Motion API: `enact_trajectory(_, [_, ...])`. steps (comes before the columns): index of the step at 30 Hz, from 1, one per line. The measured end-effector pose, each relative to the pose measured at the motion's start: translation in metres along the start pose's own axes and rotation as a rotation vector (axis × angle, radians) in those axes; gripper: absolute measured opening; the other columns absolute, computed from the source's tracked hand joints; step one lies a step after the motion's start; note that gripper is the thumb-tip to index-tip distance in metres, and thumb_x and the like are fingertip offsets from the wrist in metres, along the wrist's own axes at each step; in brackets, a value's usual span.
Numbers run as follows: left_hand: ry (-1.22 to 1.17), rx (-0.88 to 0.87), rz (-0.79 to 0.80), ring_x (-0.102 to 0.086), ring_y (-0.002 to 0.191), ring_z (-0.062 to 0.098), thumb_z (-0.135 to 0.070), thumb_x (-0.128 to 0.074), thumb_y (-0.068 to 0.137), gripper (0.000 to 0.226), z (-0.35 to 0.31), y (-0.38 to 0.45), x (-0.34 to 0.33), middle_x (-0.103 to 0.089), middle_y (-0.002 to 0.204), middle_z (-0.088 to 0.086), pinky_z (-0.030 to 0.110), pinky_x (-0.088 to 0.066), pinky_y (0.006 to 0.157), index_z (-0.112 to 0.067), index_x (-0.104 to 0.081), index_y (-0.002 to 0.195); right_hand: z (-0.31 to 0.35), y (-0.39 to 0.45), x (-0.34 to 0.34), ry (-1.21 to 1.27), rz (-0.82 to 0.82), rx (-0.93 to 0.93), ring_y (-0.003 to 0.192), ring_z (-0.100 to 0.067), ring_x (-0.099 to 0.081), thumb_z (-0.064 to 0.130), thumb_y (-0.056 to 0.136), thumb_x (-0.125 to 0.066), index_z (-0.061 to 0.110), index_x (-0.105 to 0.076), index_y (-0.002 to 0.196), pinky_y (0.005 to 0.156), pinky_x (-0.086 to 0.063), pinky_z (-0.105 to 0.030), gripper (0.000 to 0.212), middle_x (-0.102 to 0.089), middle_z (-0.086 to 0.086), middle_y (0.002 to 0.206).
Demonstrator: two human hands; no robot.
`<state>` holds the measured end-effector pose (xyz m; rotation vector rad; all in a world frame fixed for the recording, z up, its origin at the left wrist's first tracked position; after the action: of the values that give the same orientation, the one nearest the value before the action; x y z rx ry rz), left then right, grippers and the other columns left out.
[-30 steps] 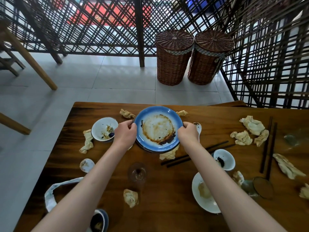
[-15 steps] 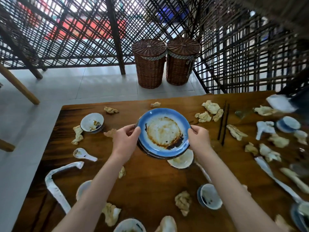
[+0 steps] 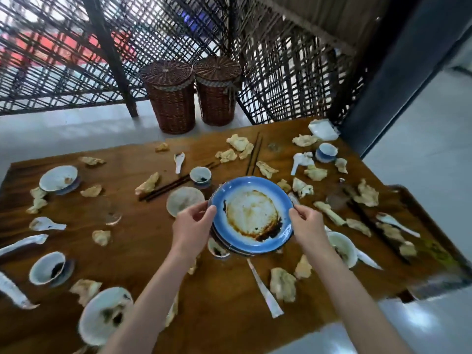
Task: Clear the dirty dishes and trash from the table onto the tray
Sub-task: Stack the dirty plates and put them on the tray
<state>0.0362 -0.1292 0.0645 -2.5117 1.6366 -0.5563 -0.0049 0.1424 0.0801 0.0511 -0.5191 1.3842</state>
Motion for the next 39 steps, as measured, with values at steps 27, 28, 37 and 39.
enact_trajectory(27, [0.078,-0.037,0.098,-0.064,0.068,0.012,-0.035,-0.059,0.090,0.034,-0.060,-0.083,-0.369,-0.069,0.084,-0.006,0.027,-0.057,0.054,-0.021,-0.064,0.120,-0.121,0.114,0.336,-0.008,-0.101,-0.047,0.083,-0.027,-0.064,0.016,0.093,-0.045,0.009,-0.065,0.083,0.076,-0.054,-0.043,0.023,-0.068,-0.011,0.084])
enact_trajectory(28, [0.089,-0.045,0.102,-0.062,0.064,0.009,-0.036,-0.058,0.090,0.033,-0.068,-0.079,-0.383,-0.068,0.083,-0.006,0.022,-0.053,0.049,-0.022,-0.064,0.120,-0.121,0.125,0.346,-0.009,-0.103,-0.050,0.084,-0.027,-0.064,0.016,0.092,-0.045,0.008,-0.066,0.085,0.077,-0.054,-0.044,0.023,-0.068,-0.013,0.085])
enact_trajectory(37, [0.164,-0.077,0.133,-0.062,0.074,0.007,-0.037,-0.054,0.092,0.036,-0.120,-0.050,-0.518,-0.064,0.088,-0.016,0.019,-0.053,0.052,-0.023,-0.061,0.124,-0.134,0.235,0.440,0.014,-0.144,-0.028,0.064,-0.018,-0.042,0.008,0.088,-0.044,-0.012,-0.056,0.085,0.061,-0.035,-0.031,0.023,-0.049,-0.016,0.067])
enact_trajectory(39, [0.151,-0.067,0.128,-0.062,0.075,0.006,-0.037,-0.054,0.092,0.034,-0.126,-0.046,-0.546,-0.064,0.084,-0.018,0.027,-0.058,0.059,-0.024,-0.062,0.122,-0.140,0.259,0.460,0.031,-0.149,-0.026,0.068,-0.019,-0.049,0.008,0.088,-0.045,-0.009,-0.059,0.087,0.065,-0.043,-0.034,0.023,-0.059,-0.028,0.078])
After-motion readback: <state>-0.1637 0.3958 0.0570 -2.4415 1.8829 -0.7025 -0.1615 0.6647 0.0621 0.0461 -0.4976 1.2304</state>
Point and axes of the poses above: each hand's wrist, its own y-axis towards the middle knuckle, its own x-axis out of the back of the hand, z = x × y, the point moved 9 cm from there along y, towards the middle knuckle
